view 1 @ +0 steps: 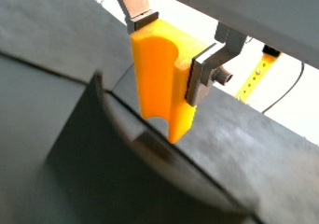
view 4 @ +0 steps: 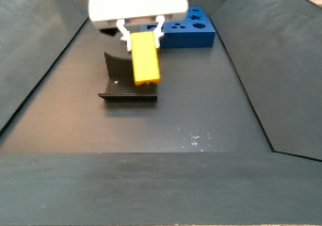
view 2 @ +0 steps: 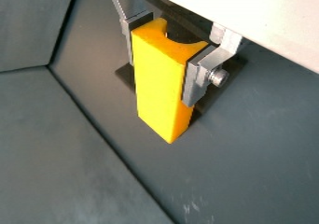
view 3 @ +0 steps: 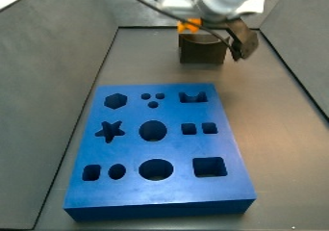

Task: Pick up the arch object. Move up. Place the arch object on the fixture. Regrasp the arch object. Rotate the arch object. Move to above the board. Insert the arch object.
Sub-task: Rotate the arch object.

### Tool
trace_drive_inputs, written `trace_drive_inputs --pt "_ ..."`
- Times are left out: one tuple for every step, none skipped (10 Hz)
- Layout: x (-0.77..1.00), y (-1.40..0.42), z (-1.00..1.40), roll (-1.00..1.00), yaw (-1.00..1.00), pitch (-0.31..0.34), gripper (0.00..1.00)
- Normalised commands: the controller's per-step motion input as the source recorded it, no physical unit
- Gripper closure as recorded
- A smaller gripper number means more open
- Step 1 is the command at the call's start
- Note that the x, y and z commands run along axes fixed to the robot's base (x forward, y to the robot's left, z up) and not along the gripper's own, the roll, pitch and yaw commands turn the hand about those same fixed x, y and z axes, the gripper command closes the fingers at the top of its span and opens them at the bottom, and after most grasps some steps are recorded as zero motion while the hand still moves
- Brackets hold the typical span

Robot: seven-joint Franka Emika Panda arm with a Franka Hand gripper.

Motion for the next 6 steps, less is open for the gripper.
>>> trace_drive_inputs --pt "-1.00 0.08 0.91 -0.08 0.00 -0.064 1.00" --pt "-1.00 0.07 0.88 -0.08 -0.01 -0.063 1.00" --pt "-1.00 0.07 0.86 -0.09 -0.02 -0.058 1.00" --pt "-1.00 0.06 0.83 -0.09 -0.03 -0.049 1.00" --pt "-1.00 0.06 0.81 -0.10 -0.04 -0.042 1.00" --pt "-1.00 0.05 0.79 -0.10 -0.04 -0.033 1.00"
